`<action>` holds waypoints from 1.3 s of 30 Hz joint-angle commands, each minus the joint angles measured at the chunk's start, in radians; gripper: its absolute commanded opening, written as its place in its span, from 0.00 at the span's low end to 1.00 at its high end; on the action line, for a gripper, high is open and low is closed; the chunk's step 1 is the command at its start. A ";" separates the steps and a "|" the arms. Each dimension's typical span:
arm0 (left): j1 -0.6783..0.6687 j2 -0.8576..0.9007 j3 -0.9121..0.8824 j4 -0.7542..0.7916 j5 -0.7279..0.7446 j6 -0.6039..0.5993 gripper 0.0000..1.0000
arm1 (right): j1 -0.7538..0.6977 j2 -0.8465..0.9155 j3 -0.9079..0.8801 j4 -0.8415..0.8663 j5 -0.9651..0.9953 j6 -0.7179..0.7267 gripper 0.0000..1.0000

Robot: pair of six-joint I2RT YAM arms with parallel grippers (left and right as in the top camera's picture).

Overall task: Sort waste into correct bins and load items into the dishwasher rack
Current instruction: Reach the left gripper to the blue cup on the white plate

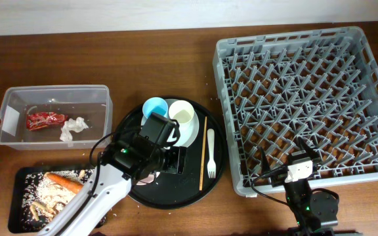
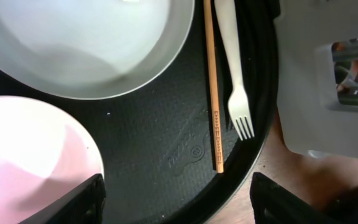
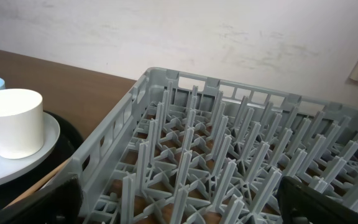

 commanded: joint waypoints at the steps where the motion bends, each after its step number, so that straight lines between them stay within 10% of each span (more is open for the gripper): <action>1: -0.004 0.007 0.023 0.012 -0.035 -0.012 0.74 | -0.006 -0.006 -0.005 -0.004 0.002 0.005 0.99; 39: 0.195 0.008 0.035 0.272 -0.068 -0.012 0.74 | -0.006 -0.006 -0.005 -0.004 0.002 0.005 0.99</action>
